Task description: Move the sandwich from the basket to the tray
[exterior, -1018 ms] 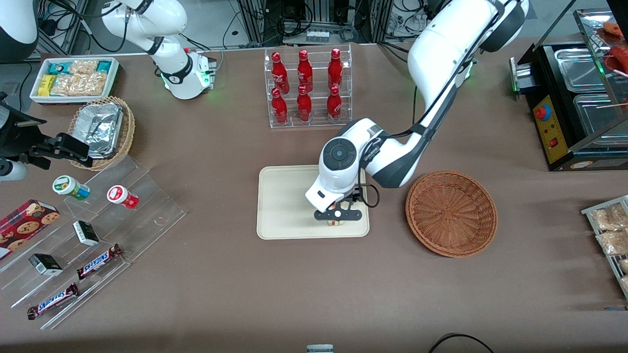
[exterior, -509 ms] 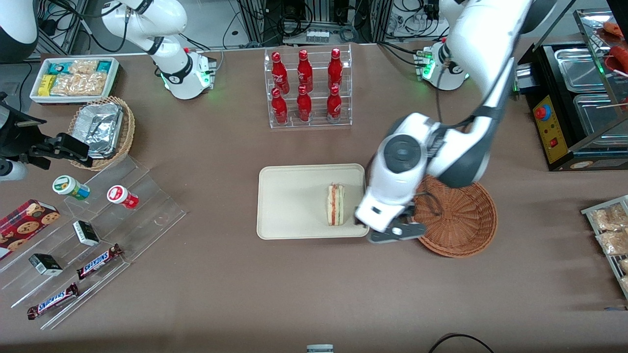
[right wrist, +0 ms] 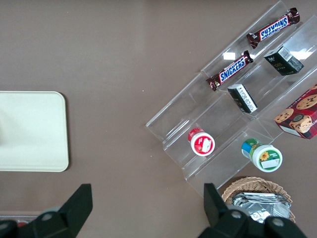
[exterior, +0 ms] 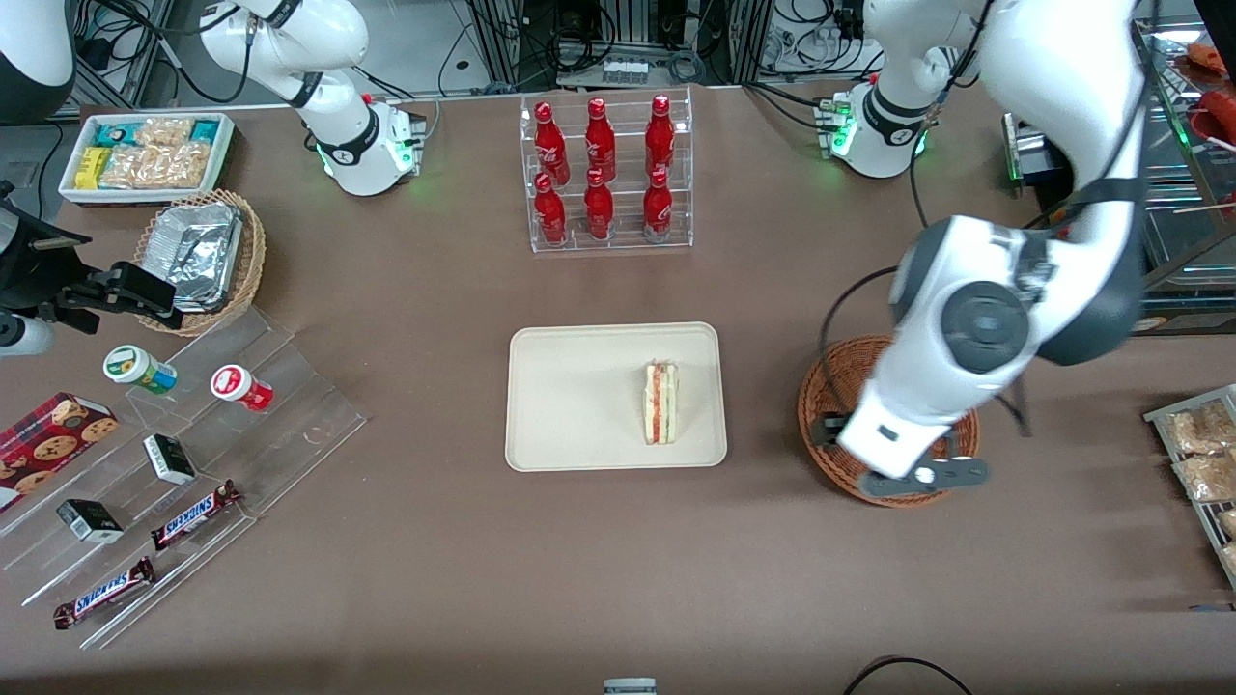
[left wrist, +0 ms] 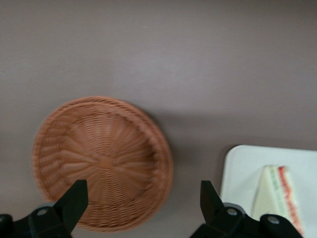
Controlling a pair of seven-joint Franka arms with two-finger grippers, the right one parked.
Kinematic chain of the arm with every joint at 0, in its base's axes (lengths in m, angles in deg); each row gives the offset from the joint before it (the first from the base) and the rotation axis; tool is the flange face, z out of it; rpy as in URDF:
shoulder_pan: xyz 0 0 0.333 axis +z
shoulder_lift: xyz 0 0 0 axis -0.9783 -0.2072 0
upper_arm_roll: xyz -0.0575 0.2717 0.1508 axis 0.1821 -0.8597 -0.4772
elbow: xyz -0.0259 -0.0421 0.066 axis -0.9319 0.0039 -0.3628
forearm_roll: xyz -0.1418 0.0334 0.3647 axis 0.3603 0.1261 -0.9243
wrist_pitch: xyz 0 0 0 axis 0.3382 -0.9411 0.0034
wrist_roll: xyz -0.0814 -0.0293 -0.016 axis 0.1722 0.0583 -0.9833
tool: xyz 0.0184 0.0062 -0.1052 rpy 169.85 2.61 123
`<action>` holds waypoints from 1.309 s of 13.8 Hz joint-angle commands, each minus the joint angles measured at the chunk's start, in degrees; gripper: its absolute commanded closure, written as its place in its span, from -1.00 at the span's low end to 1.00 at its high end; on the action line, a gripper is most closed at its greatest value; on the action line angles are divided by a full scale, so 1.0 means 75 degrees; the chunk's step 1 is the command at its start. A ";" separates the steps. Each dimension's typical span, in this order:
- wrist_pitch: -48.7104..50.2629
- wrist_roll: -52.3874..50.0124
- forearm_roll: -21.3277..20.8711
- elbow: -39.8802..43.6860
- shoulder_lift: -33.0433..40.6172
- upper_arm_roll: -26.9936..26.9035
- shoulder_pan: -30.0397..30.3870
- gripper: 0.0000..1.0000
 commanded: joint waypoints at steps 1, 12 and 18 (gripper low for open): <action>0.0462 0.0530 0.0242 -0.0104 0.0423 0.0057 0.0416 -1.00; 0.2992 0.1714 0.0723 0.0071 0.1840 0.0033 0.1483 -1.00; 0.3931 0.1667 0.0734 0.0013 0.2567 0.0033 0.1472 -1.00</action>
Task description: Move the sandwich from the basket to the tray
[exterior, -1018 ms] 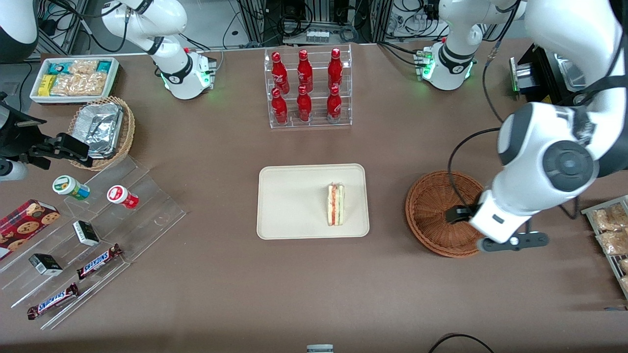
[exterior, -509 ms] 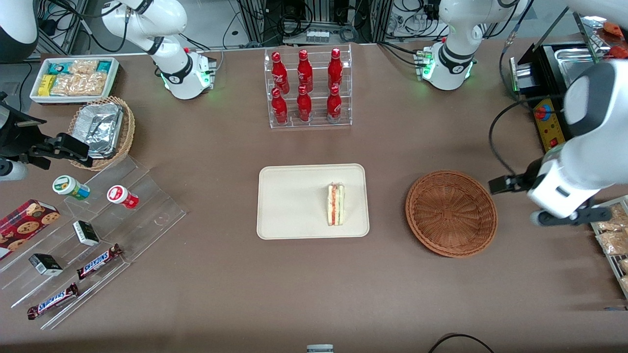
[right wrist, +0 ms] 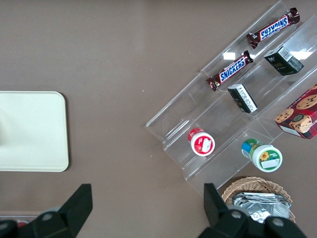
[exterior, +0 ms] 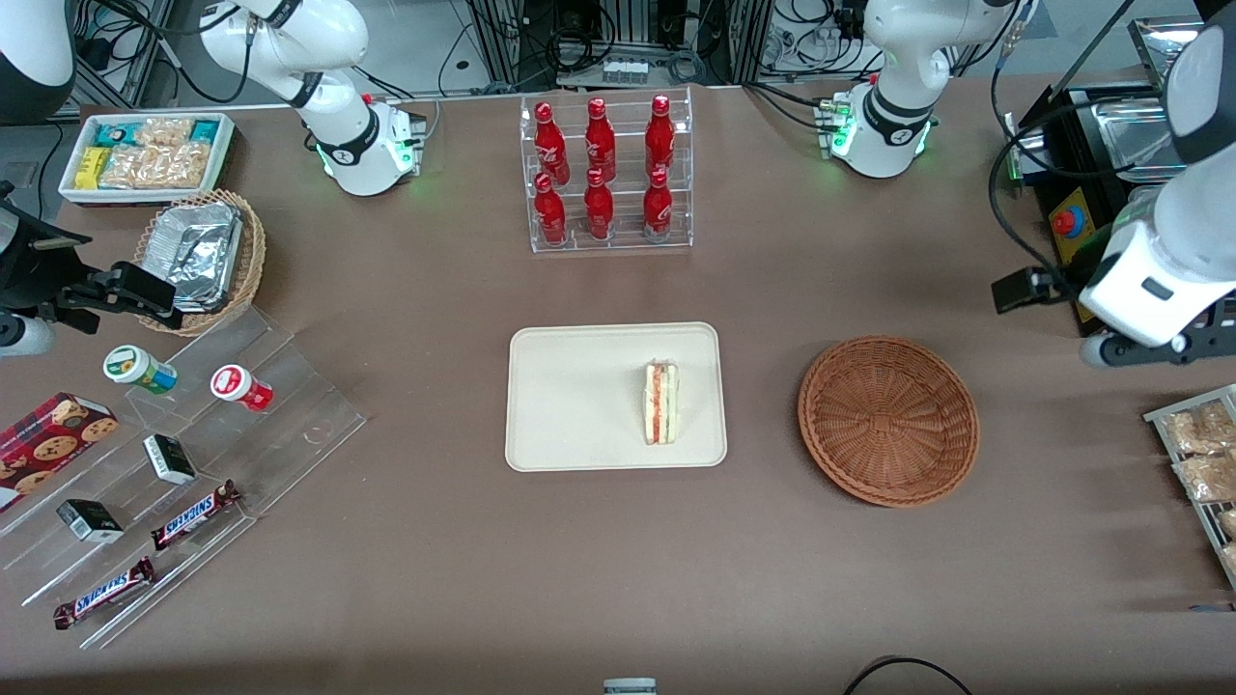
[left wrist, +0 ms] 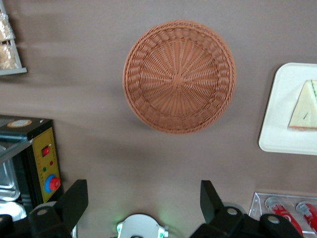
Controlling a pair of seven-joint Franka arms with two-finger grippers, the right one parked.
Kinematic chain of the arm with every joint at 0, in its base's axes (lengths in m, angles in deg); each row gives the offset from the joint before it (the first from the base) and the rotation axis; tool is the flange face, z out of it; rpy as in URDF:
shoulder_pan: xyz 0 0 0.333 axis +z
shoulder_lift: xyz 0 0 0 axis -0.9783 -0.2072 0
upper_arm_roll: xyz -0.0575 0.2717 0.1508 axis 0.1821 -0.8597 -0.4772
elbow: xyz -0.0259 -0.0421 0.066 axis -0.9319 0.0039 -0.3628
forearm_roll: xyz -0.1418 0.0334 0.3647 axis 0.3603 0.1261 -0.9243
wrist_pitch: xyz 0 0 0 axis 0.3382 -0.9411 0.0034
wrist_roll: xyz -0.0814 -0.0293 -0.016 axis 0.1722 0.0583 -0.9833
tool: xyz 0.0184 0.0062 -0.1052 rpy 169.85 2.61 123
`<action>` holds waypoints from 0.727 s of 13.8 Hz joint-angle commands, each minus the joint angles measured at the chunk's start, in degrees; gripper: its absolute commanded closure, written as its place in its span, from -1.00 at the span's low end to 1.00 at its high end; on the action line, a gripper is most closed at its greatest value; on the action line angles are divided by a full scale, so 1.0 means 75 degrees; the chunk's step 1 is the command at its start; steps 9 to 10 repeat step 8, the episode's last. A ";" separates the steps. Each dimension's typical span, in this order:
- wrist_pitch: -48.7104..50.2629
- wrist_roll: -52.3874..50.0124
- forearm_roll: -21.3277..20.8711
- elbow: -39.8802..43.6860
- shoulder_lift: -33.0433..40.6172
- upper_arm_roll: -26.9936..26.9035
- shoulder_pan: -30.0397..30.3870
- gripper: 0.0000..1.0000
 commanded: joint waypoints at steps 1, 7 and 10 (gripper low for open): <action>0.0421 0.0026 0.0108 -0.0109 0.0409 0.0025 0.0039 -1.00; 0.0575 0.0073 0.0459 -0.0647 0.1019 -0.0842 -0.0581 -1.00; 0.0575 0.0073 0.0471 -0.0706 0.1043 -0.0854 -0.0582 -1.00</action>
